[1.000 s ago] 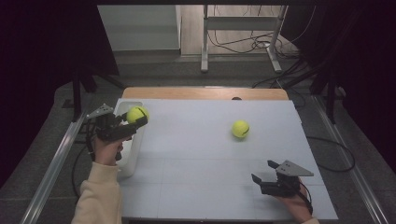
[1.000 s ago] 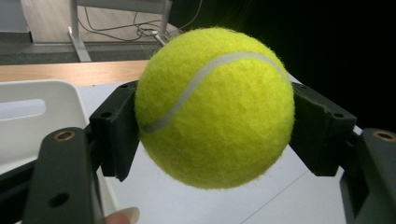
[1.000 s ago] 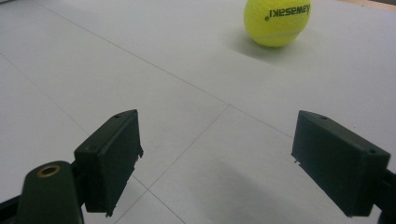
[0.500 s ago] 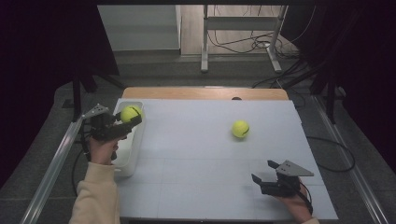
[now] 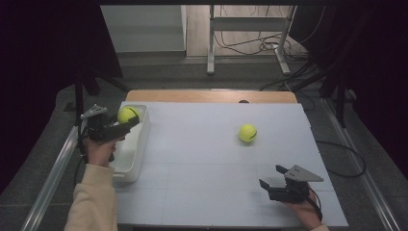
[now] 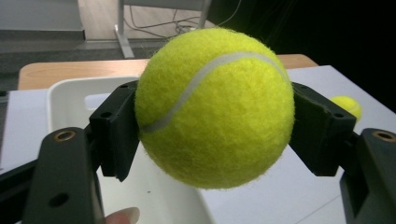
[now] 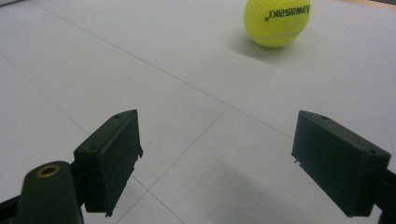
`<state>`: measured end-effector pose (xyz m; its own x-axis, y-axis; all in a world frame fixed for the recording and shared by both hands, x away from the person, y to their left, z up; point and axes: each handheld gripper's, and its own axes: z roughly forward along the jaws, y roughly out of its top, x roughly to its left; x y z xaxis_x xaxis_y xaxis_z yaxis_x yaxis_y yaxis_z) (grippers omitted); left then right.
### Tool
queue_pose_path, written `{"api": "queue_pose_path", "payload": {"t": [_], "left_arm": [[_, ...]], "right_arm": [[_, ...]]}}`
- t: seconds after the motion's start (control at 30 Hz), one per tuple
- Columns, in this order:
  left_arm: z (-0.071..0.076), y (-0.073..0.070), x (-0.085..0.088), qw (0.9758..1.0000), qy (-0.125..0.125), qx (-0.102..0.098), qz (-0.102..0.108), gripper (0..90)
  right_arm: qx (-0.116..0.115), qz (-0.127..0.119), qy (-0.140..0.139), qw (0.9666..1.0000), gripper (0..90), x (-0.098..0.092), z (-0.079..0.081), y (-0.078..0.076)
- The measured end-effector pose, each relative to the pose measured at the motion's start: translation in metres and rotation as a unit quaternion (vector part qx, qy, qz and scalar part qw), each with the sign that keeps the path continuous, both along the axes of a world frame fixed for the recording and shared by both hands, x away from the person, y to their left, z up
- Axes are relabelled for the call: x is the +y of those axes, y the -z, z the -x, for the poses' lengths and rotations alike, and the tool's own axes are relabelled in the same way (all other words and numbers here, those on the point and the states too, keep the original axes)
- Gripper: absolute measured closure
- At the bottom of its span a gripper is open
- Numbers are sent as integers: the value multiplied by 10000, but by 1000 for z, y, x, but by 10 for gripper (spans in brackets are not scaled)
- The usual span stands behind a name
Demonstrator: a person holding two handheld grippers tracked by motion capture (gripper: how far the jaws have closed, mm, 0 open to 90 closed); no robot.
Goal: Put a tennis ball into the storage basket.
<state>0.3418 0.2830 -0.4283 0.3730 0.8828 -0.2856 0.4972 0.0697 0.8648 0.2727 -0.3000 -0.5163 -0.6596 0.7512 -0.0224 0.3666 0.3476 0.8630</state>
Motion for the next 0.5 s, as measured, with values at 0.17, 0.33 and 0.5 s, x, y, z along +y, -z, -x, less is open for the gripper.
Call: {"api": "queue_pose_path", "payload": {"t": [0.17,0.33,0.5], "left_arm": [[-8,-1,2,9998,-99,100,-151,262],[-17,-1,2,9992,-167,226,-280,262],[-24,2,3,9986,-187,365,-322,262]], "right_arm": [[-7,10,5,10000,161,0,0,0],[-7,-8,-13,10000,161,0,0,0],[-10,-22,-8,10000,161,0,0,-1]]}}
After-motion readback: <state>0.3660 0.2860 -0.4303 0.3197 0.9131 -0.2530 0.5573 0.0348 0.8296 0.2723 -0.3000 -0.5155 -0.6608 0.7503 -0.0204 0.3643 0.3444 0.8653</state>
